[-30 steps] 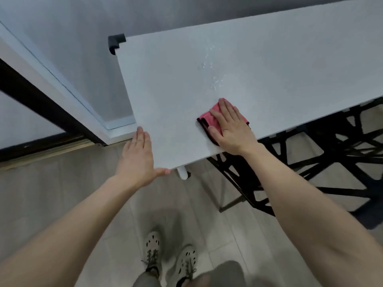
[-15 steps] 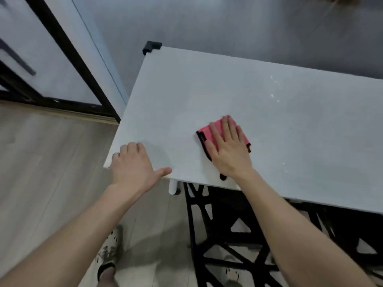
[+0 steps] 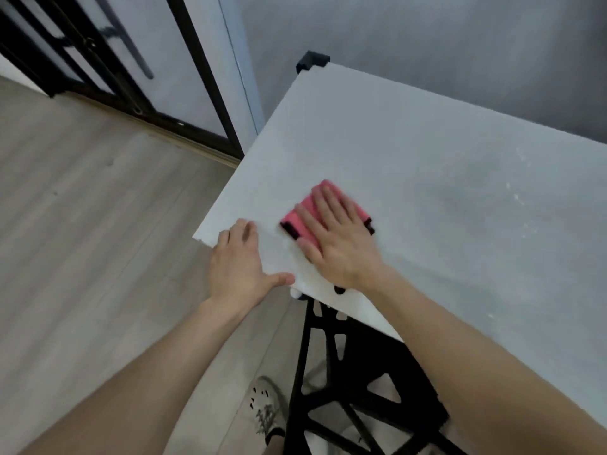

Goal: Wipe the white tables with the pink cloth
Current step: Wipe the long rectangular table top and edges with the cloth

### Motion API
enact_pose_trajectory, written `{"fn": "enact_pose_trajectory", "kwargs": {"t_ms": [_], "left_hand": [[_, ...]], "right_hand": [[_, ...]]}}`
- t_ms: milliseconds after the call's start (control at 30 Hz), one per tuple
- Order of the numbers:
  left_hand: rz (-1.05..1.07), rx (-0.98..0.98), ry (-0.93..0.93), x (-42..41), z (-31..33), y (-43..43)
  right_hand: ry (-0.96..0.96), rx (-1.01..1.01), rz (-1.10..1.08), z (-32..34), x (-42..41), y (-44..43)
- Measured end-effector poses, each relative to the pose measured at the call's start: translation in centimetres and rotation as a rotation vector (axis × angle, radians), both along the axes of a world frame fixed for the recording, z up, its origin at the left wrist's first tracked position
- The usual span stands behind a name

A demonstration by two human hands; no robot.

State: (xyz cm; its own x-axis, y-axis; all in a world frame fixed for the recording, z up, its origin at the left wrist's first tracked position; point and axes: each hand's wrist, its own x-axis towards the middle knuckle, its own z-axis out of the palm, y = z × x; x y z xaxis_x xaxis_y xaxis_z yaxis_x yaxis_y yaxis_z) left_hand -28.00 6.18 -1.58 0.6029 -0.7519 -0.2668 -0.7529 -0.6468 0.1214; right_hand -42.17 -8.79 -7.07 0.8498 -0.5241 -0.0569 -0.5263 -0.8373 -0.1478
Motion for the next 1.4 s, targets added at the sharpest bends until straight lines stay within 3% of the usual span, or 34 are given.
{"fn": "enact_pose_trajectory", "kwargs": {"t_ms": [67,100,133,233,267,300,400,467,533,600,633,667,767,800,833,967,1000,1033,1133,1200,1233,1333,1367,1400], "left_hand": [[0.011,-0.02,0.02,-0.1,0.3,0.2],[0.015,-0.031,0.031,-0.1,0.5,0.2],[0.009,-0.04,0.038,-0.1,0.6,0.1],[-0.043,-0.032,0.023,0.2,0.6,-0.3],[-0.05,-0.042,0.014,0.8,0.6,-0.4],[-0.03,-0.064,0.006,1.7,0.9,-0.3],[0.132,-0.065,-0.062,6.2,1.1,0.4],[0.224,0.048,-0.025,8.0,0.2,1.9],[0.234,0.118,0.04,7.4,-1.7,3.9],[0.281,0.014,0.21,6.5,-2.7,5.3],[0.316,-0.038,0.296,6.8,-2.4,5.5],[0.299,-0.066,0.316,7.5,-2.2,5.3],[0.226,-0.054,0.355,9.4,-0.7,4.2],[0.243,-0.07,0.391,9.5,-0.3,3.7],[0.262,-0.067,0.384,9.2,0.1,3.2],[0.334,-0.019,0.206,8.6,-0.1,2.0],[0.343,0.009,0.192,8.7,0.0,1.6],[0.347,0.059,0.182,8.8,0.2,1.3],[0.34,0.167,0.145,9.5,0.7,0.5],[0.321,0.204,0.114,9.5,0.9,0.2],[0.312,0.222,0.099,9.4,1.0,0.2],[0.293,0.253,0.063,9.2,1.0,0.3],[0.289,0.257,0.068,9.2,1.3,0.3],[0.282,0.259,0.074,9.2,1.5,0.2]], "right_hand": [[0.049,-0.003,0.379,0.4,-0.1,0.9],[0.057,-0.015,0.402,0.9,-0.3,-1.4],[0.063,-0.025,0.309,1.1,-0.2,-4.0],[0.051,0.006,-0.317,1.9,1.7,-8.9],[0.038,0.038,-0.389,1.9,3.4,-7.7],[0.034,0.031,-0.296,1.7,5.1,-5.3],[0.085,0.048,0.401,1.8,5.9,1.7],[0.095,0.034,0.553,2.2,6.2,-1.5],[0.081,0.015,0.267,2.2,7.9,-7.2],[0.023,0.021,-0.122,2.0,10.1,-9.2],[-0.012,0.005,-0.183,1.5,11.4,-7.7],[-0.038,-0.031,-0.107,1.0,12.5,-5.2],[0.016,0.006,0.55,1.0,12.2,0.9],[0.029,0.017,0.645,1.4,12.1,-0.2],[0.028,0.015,0.608,1.7,12.3,-2.6],[-0.009,0.017,-0.122,1.5,15.1,-12.8],[-0.003,0.017,-0.188,1.4,16.2,-12.1],[-0.013,0.008,-0.107,0.8,17.0,-10.0],[-0.035,-0.041,0.61,-0.2,15.0,-2.5],[-0.015,-0.06,0.81,0.9,14.4,-5.1],[-0.036,-0.071,0.705,1.3,15.1,-8.1],[0.005,0.003,0.021,2.6,17.6,-15.6],[0.0,0.036,-0.066,2.4,18.1,-14.3],[-0.039,0.017,0.005,2.0,18.0,-11.5]]}}
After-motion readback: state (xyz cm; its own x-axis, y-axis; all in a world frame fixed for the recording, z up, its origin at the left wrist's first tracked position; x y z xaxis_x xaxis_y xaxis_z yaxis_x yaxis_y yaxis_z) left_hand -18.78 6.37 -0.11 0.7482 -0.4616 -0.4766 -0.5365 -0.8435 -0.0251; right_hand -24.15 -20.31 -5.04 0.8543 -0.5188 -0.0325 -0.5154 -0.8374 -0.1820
